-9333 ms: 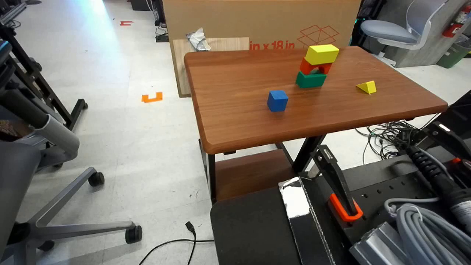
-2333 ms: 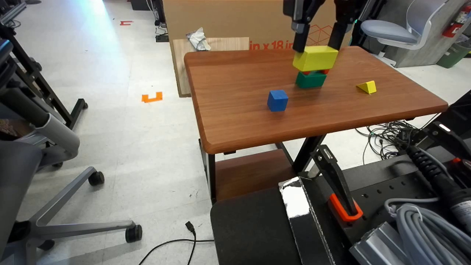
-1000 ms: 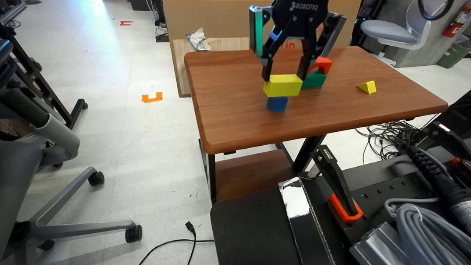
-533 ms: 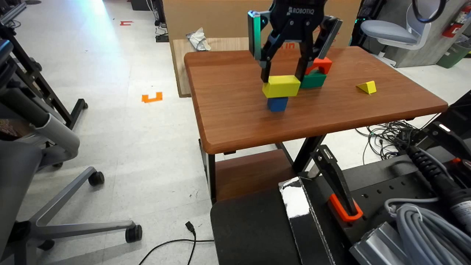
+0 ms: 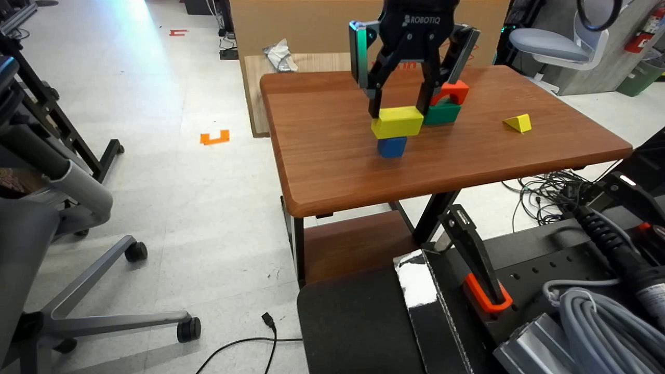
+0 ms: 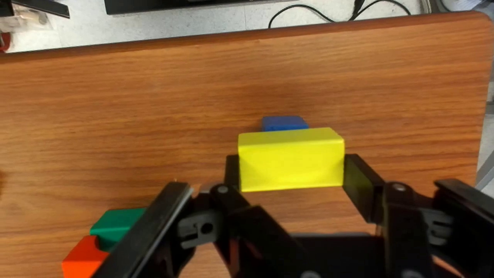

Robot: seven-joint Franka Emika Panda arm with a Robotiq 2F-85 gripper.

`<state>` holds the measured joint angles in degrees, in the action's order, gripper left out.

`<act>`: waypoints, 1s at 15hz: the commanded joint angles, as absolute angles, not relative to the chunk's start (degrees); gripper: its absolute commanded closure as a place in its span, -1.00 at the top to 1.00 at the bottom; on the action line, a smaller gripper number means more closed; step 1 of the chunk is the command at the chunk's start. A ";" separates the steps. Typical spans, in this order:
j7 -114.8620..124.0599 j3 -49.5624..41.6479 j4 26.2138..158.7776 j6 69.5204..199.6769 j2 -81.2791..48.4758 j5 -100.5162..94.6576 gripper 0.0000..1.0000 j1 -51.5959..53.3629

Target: Pick up the yellow rectangle object and put it on the blue square object

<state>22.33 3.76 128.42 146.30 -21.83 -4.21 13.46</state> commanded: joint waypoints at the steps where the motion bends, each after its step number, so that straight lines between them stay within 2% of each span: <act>1: 24.43 2.31 127.45 146.36 -22.60 -6.25 0.96 15.49; 5: 22.35 3.09 129.47 145.82 -18.59 -4.30 1.00 14.16; 11: 19.59 1.73 130.48 136.04 -8.91 -4.19 1.00 9.69; 14: 18.35 0.43 129.56 131.95 -6.66 -5.07 1.00 6.83; 15: 19.50 1.54 128.97 134.53 -8.81 -4.61 1.00 7.49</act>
<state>19.41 0.83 129.06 134.61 -8.76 -4.50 8.11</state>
